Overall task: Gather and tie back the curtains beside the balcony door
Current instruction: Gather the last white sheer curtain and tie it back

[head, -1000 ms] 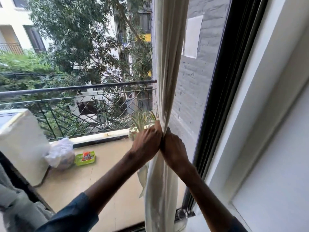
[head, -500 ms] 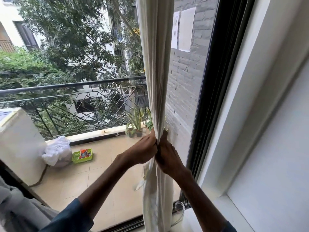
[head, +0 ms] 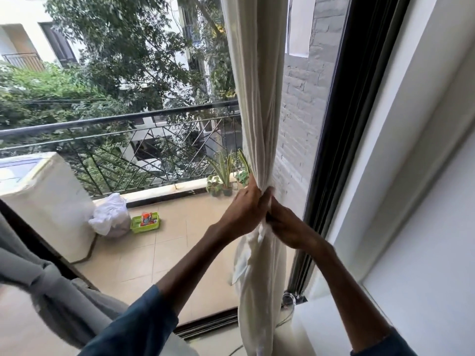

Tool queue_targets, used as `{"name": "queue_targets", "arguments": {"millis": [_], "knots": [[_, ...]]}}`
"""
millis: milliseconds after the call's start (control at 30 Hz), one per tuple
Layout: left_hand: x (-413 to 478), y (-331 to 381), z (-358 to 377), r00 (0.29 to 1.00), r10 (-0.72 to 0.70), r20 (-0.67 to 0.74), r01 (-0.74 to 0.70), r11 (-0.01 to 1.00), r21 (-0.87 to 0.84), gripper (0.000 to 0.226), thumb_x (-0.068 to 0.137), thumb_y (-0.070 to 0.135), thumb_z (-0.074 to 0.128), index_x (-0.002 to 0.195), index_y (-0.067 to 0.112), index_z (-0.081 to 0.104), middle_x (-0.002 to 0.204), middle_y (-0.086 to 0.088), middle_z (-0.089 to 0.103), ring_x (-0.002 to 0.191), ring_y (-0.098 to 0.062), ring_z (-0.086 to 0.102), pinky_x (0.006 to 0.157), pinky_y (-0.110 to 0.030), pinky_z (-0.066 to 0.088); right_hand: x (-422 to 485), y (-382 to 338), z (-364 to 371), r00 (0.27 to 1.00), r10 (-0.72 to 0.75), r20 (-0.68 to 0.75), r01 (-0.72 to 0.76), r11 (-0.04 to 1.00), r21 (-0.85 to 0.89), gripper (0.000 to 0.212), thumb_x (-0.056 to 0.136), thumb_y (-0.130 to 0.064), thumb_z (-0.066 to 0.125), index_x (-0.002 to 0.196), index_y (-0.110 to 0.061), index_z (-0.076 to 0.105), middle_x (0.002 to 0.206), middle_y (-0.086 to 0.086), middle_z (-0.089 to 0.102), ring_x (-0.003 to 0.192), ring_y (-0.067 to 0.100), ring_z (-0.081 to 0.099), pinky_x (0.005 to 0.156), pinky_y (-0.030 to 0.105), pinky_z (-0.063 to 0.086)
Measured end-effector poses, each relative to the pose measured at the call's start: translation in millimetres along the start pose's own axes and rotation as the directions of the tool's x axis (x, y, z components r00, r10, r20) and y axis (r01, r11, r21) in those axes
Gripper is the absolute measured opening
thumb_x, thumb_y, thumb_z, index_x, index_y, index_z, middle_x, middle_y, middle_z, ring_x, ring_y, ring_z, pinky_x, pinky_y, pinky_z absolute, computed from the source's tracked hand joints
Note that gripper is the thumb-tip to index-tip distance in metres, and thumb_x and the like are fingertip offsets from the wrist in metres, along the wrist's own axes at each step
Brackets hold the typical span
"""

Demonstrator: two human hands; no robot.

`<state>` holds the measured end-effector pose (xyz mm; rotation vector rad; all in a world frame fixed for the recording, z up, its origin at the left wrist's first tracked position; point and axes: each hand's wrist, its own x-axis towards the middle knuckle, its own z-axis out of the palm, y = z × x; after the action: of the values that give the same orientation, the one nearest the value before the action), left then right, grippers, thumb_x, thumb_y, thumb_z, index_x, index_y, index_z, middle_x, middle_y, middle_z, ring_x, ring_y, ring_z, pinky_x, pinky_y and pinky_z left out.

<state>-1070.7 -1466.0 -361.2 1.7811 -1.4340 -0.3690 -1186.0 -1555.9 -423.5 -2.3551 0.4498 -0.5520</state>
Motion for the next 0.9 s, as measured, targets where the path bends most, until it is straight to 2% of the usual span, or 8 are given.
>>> {"name": "queue_targets", "arguments": {"millis": [100, 200, 267, 400, 567, 667, 767, 900], "knots": [[0.8, -2.4, 5.0, 0.992, 0.046, -0.118, -0.038, 0.997, 0.069, 0.022, 0.104, 0.013, 0.041, 0.12, -0.001, 0.04, 0.079, -0.011, 0.057, 0.061, -0.02, 0.051, 0.053, -0.029, 0.038, -6.7, 12.0, 1.0, 0.995, 0.064, -0.07, -0.055, 0.991, 0.121, 0.053, 0.095, -0.007, 0.056, 0.144, -0.026, 0.049, 0.132, -0.011, 0.063, 0.118, -0.001, 0.057, 0.098, 0.029, 0.048], [4.5, -8.5, 10.5, 0.981, 0.004, -0.195, 0.023, 0.99, 0.14, 0.049, 0.101, 0.009, 0.041, 0.14, -0.014, 0.023, 0.091, -0.021, 0.059, 0.076, -0.031, 0.053, 0.065, -0.04, 0.04, -21.0, 11.7, 7.3, 0.93, 0.048, -0.365, -0.021, 0.997, 0.078, 0.05, 0.088, -0.013, 0.074, 0.135, -0.02, 0.059, 0.135, -0.016, 0.058, 0.12, -0.009, 0.053, 0.097, 0.025, 0.051], [4.7, -10.8, 14.1, 0.973, -0.002, -0.232, 0.052, 0.977, 0.209, 0.059, 0.101, 0.007, 0.041, 0.146, -0.017, 0.01, 0.101, -0.024, 0.061, 0.085, -0.037, 0.054, 0.069, -0.038, 0.033, -33.8, 5.8, 12.4, 0.843, 0.064, -0.534, 0.0, 0.993, 0.119, 0.038, 0.085, -0.013, 0.077, 0.121, -0.021, 0.066, 0.123, -0.015, 0.067, 0.112, -0.003, 0.062, 0.087, 0.022, 0.055], [4.5, -6.7, 21.4, 0.962, -0.063, -0.265, 0.133, 0.958, 0.255, 0.064, 0.103, 0.011, 0.036, 0.147, -0.017, 0.0, 0.121, -0.031, 0.056, 0.101, -0.042, 0.054, 0.076, -0.043, 0.037, -49.4, -7.7, 38.0, 0.878, 0.234, -0.418, -0.123, 0.953, 0.276, 0.013, 0.082, -0.022, 0.081, 0.093, -0.023, 0.075, 0.086, -0.013, 0.076, 0.077, 0.005, 0.073, 0.07, 0.036, 0.062], [-4.1, 12.5, 34.3, 0.938, -0.159, -0.308, 0.225, 0.955, 0.192, 0.064, 0.101, 0.005, 0.035, 0.149, -0.015, -0.002, 0.129, -0.033, 0.051, 0.113, -0.044, 0.05, 0.083, -0.044, 0.038, -57.0, -1.5, 69.8, 0.88, 0.281, -0.384, -0.217, 0.955, 0.201, 0.039, 0.071, -0.041, 0.084, 0.101, -0.018, 0.074, 0.09, -0.013, 0.074, 0.075, -0.001, 0.068, 0.073, 0.018, 0.056], [-12.9, 20.9, 42.2, 0.929, -0.191, -0.316, 0.249, 0.956, 0.155, 0.065, 0.1, 0.004, 0.036, 0.148, -0.016, -0.004, 0.132, -0.033, 0.049, 0.115, -0.046, 0.049, 0.088, -0.046, 0.037, -60.6, 8.7, 79.0, 0.809, 0.313, -0.498, -0.226, 0.947, 0.228, 0.043, 0.07, -0.044, 0.079, 0.102, -0.017, 0.071, 0.093, -0.01, 0.075, 0.084, 0.004, 0.07, 0.08, 0.034, 0.059], [-20.2, 25.0, 46.0, 0.913, -0.193, -0.36, 0.255, 0.958, 0.134, 0.065, 0.101, 0.006, 0.038, 0.148, -0.016, 0.0, 0.125, -0.031, 0.053, 0.107, -0.042, 0.052, 0.077, -0.04, 0.033, -67.4, 15.1, 82.3, 0.739, 0.305, -0.601, -0.189, 0.95, 0.25, 0.047, 0.072, -0.038, 0.084, 0.107, -0.014, 0.064, 0.099, -0.004, 0.071, 0.091, 0.014, 0.069, 0.082, 0.042, 0.058], [-25.8, 25.9, 45.6, 0.901, -0.193, -0.387, 0.247, 0.964, 0.094, 0.054, 0.101, 0.006, 0.04, 0.144, -0.011, 0.013, 0.082, -0.004, 0.052, 0.058, -0.01, 0.039, 0.054, -0.023, 0.027, -77.1, 8.8, 79.4, 0.743, 0.317, -0.59, -0.183, 0.943, 0.277, 0.035, 0.078, -0.033, 0.078, 0.105, -0.014, 0.069, 0.098, -0.007, 0.073, 0.091, 0.01, 0.07, 0.084, 0.043, 0.057]]}}
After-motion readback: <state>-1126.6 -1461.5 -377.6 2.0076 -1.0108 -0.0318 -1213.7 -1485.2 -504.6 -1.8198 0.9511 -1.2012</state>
